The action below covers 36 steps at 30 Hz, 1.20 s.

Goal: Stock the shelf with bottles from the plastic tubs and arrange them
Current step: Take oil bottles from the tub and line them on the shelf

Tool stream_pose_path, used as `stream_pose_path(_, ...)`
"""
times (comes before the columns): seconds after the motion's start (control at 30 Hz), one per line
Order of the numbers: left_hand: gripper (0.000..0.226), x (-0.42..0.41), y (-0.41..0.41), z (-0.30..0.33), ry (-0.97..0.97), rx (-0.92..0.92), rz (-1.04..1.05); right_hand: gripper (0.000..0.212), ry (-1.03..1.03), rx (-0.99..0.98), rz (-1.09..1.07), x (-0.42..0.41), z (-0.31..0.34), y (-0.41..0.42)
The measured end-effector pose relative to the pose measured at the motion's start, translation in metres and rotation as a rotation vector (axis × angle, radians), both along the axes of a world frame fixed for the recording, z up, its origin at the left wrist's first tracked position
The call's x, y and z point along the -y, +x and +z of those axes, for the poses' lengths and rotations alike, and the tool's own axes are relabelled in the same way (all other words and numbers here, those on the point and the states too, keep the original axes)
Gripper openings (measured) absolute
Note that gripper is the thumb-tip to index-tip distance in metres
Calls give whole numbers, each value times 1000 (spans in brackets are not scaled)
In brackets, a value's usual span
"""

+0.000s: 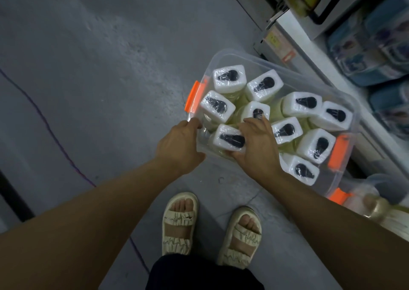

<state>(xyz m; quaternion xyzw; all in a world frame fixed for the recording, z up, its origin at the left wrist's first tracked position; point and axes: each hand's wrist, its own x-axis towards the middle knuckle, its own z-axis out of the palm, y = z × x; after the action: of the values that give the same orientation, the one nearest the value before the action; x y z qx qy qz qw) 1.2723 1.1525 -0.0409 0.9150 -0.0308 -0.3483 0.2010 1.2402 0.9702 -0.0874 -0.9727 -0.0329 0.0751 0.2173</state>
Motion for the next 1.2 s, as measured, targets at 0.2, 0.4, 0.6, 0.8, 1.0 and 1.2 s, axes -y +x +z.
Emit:
stream_pose_path(0.2, 71, 2, 7, 31, -36, -7, 21, 44, 376, -172, -178, 7, 88, 15)
stream_pose_path(0.4, 87, 10, 28, 74, -169, -24, 48, 36, 629, -366, -321, 55, 157, 49)
stream_pose_path(0.6, 95, 24, 43, 115, -321, -30, 42, 25, 847, -413, -426, 82, 213, 78)
stream_pose_path(0.8, 102, 44, 59, 143, -443, -127, -16, 29, 871, -482, -386, 95, 243, 98)
stream_pose_path(1.0, 94, 61, 54, 139, -543, -164, 86, 40, 822, -495, -434, 84, 233, 112)
stream_pose_path(1.2, 89, 45, 43, 102, -512, -146, 232, 44, 927, -517, -545, 62, 178, 78)
